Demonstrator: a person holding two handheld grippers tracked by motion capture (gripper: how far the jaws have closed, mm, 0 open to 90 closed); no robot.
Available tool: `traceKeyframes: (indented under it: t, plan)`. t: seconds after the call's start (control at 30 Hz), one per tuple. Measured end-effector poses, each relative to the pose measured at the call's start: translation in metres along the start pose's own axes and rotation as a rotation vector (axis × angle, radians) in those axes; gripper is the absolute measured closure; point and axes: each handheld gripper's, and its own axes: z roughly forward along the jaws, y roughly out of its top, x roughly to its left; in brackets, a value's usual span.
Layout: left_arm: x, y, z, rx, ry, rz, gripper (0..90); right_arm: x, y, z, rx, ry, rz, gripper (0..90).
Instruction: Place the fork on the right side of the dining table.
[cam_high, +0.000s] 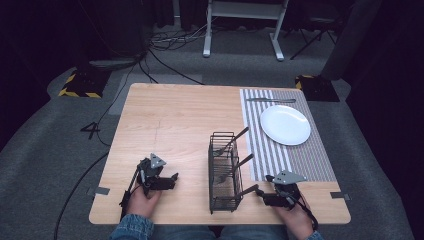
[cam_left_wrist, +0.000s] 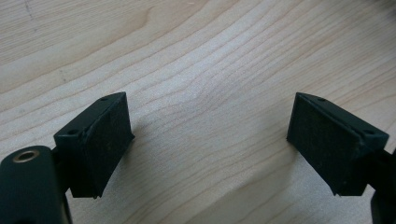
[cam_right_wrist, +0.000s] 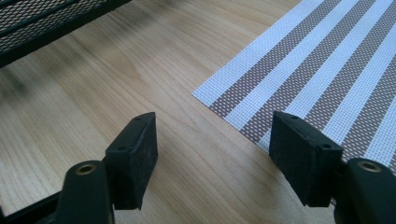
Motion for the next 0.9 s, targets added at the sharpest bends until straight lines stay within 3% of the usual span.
traceKeyframes:
  t: [0.33, 0.53, 0.67, 0.9]
  plan:
    - [0.0, 0.0, 0.0, 0.0, 0.0, -0.001, 13.8, 0.0, 0.0, -0.001, 0.004, 0.009, 0.011, 39.6]
    - [0.0, 0.0, 0.0, 0.0, 0.0, -0.001, 13.8, 0.006, 0.005, -0.004, 0.045, 0.027, -0.001, 49.1]
    - [0.0, 0.0, 0.0, 0.0, 0.0, -0.001, 13.8, 0.009, 0.013, -0.014, 0.037, 0.07, 0.004, 51.3]
    - [0.0, 0.0, 0.0, 0.0, 0.0, -0.001, 13.8, 0.016, 0.027, -0.037, -0.005, 0.102, 0.012, 51.4]
